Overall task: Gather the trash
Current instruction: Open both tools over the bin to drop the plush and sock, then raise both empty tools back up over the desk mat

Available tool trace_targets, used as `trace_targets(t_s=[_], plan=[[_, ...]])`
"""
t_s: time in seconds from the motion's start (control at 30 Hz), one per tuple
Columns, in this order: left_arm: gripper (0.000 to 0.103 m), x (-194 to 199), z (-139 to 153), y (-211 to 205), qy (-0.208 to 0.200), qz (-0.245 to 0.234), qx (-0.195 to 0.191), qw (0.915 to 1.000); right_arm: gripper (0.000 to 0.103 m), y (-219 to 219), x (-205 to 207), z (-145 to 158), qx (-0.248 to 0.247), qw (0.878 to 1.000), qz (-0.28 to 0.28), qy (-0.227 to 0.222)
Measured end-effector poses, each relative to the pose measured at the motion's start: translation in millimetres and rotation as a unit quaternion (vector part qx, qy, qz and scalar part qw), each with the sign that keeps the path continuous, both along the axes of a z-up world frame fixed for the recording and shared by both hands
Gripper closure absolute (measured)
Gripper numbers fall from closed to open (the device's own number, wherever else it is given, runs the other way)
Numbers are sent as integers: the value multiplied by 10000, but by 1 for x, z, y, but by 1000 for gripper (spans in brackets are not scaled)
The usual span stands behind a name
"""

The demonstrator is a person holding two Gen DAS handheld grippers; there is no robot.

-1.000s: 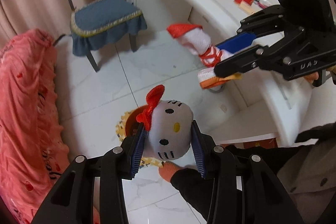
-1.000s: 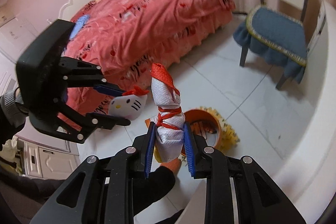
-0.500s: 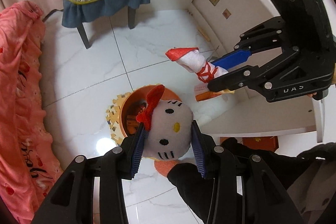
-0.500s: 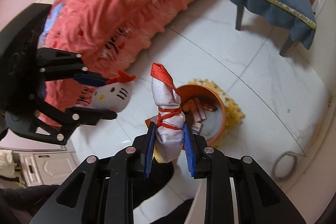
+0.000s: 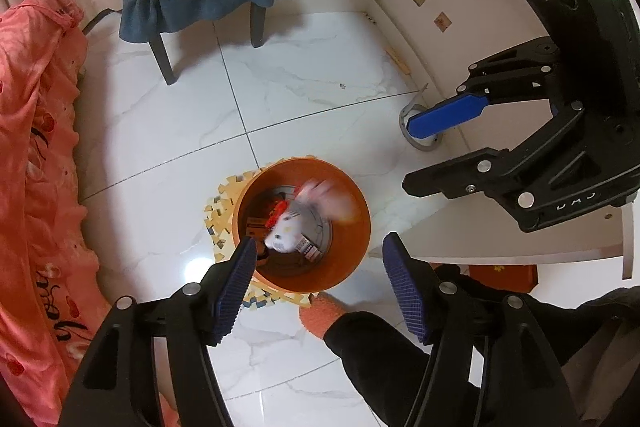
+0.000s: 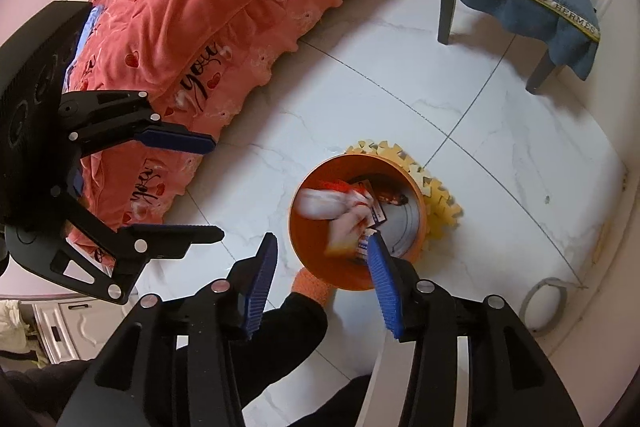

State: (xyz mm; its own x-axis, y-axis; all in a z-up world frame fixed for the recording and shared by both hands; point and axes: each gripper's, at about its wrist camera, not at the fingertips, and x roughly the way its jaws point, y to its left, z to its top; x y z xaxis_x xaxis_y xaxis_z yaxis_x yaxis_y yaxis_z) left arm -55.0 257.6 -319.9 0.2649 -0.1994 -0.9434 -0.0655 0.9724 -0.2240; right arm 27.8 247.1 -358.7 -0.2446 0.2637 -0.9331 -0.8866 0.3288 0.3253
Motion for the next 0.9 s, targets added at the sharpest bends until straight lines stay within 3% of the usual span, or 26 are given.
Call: trace_targets(t_s=[0.4,0.63,0.7,0.73,0.9], plan=[[37,0,34,-10,-91,-103,149,9998,52,-15,2,51,368,9993,-36,76],[37,-3,85,-31,-347,-227,440,9982,39,-51,-4,109,724,9972,76,-165],[31,-3,97,-40,-415,-237,496,9976,36,-65,-5,129,879,9958,33,-260],[24,-4,106,-46,-484,-224,539,9971,35,-73,-5,138,939,9951,-10,-295],[23,-3,144,-79,-869,-265,577,9942,29,-112,-7,182,1194,9919,-203,-386]])
